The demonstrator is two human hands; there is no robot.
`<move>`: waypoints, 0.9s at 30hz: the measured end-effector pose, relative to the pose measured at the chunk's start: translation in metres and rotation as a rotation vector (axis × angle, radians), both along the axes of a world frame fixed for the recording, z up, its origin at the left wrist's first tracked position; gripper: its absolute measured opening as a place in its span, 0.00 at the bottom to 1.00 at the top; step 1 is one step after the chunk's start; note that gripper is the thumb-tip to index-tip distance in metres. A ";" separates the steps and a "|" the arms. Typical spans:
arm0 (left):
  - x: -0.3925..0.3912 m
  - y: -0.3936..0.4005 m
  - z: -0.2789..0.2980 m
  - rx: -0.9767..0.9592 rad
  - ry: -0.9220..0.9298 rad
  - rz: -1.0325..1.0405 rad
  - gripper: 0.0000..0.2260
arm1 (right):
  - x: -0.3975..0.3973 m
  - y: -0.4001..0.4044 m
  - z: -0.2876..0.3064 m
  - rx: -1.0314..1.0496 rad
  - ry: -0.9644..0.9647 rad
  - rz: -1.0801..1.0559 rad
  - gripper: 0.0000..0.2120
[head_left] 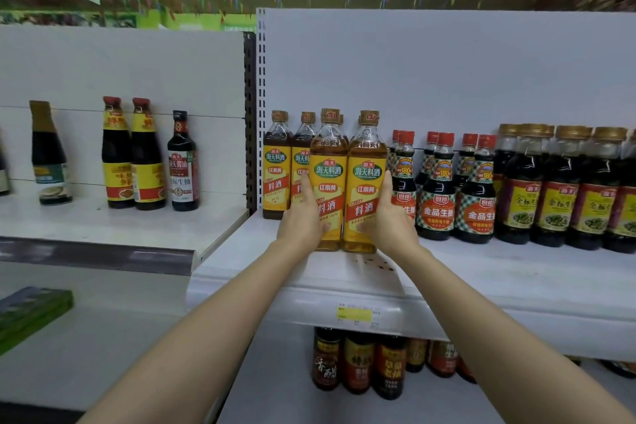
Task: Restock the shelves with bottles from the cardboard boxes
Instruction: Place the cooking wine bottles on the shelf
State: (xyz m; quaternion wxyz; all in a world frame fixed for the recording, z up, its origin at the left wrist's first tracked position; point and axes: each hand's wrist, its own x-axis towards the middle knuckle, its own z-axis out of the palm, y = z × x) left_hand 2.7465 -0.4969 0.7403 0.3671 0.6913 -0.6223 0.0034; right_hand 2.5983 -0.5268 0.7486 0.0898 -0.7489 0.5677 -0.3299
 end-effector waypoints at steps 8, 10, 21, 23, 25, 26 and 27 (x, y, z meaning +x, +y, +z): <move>0.008 -0.035 0.002 0.074 -0.041 0.037 0.42 | 0.012 -0.033 -0.002 0.023 0.023 -0.056 0.42; 0.011 -0.044 0.003 0.099 -0.064 0.062 0.40 | 0.014 -0.040 0.000 0.036 0.031 -0.071 0.35; 0.013 -0.080 0.006 0.065 -0.134 0.149 0.44 | 0.023 -0.076 0.003 0.058 0.110 -0.095 0.26; 0.012 -0.084 0.008 0.040 -0.148 0.149 0.47 | 0.024 -0.081 0.004 0.057 0.120 -0.090 0.27; 0.011 -0.087 0.010 0.035 -0.163 0.146 0.47 | 0.025 -0.084 0.005 0.059 0.127 -0.086 0.25; 0.011 -0.088 0.011 0.038 -0.169 0.144 0.48 | 0.026 -0.086 0.005 0.061 0.127 -0.087 0.25; 0.010 -0.090 0.012 0.042 -0.173 0.142 0.48 | 0.026 -0.087 0.005 0.063 0.125 -0.091 0.25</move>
